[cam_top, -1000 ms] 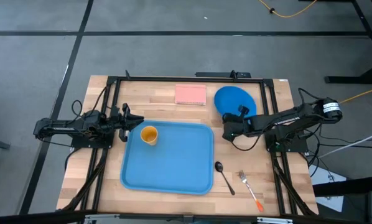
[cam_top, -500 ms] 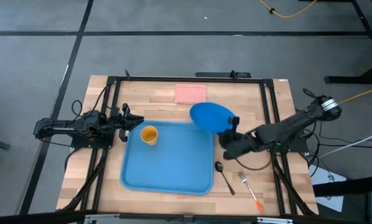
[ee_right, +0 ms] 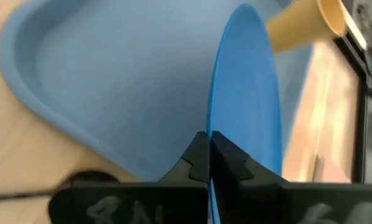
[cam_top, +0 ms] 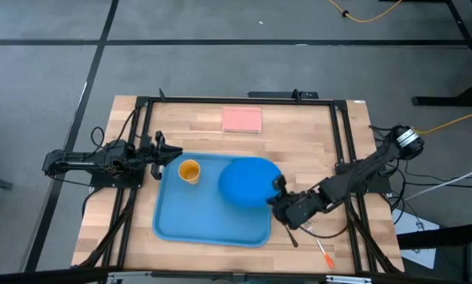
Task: Pick and place plate/cup/fork/spoon on tray
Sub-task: Put the blue plate on the blue tray
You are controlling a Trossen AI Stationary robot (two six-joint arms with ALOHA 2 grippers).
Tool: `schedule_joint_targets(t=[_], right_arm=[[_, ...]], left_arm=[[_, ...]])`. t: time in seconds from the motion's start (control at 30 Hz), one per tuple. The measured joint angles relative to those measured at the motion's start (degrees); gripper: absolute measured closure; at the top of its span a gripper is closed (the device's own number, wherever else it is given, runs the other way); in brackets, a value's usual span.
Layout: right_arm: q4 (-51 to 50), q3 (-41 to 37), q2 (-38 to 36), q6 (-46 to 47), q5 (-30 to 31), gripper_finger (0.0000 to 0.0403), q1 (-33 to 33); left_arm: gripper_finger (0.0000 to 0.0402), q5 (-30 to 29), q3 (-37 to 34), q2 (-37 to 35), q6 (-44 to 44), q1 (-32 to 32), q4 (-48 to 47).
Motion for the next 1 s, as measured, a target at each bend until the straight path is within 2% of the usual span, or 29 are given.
schedule_joint_targets(t=[0.43, 1.0], right_arm=[[12.34, -0.07, 4.0, -7.18, -12.33, 0.0402, -1.29], [24.51, -0.07, 12.62, -7.21, -18.42, 0.0392, -6.28]], left_arm=[[0.0347, -0.01, 0.01, -0.01, 0.0, 0.01, 0.0], [0.0347, 0.01, 0.01, 0.01, 0.0, 0.02, -0.02]])
